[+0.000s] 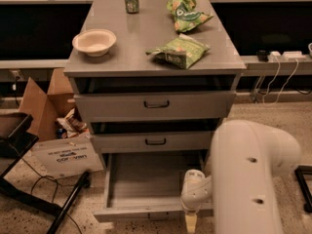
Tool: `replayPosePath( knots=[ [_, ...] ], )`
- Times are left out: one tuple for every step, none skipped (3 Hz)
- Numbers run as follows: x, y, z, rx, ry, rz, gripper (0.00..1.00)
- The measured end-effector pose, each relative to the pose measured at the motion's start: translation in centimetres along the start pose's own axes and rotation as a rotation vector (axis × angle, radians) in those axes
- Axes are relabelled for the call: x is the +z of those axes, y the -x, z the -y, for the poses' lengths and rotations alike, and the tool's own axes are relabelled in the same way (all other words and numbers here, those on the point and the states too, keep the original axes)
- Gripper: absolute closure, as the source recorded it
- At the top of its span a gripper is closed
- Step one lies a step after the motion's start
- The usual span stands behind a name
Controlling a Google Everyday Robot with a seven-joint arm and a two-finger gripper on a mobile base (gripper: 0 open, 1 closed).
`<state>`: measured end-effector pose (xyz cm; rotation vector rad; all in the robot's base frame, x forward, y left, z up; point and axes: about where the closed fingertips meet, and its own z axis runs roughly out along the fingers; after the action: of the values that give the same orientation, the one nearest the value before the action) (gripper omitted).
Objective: Open bottom drawer
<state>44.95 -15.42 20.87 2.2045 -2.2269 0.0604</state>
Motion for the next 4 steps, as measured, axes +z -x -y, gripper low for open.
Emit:
replayPosePath(
  knots=[
    [3.3,-2.6,1.3,0.047,0.054,0.02,0.02],
    [4.9,-4.9,0.8,0.121,0.108,0.041,0.25],
    [5.6,-8.2,-2.0,0.227,0.141,0.083,0.48],
    [5.6,-8.8,-2.6,0.251,0.147,0.091,0.72]
  ],
)
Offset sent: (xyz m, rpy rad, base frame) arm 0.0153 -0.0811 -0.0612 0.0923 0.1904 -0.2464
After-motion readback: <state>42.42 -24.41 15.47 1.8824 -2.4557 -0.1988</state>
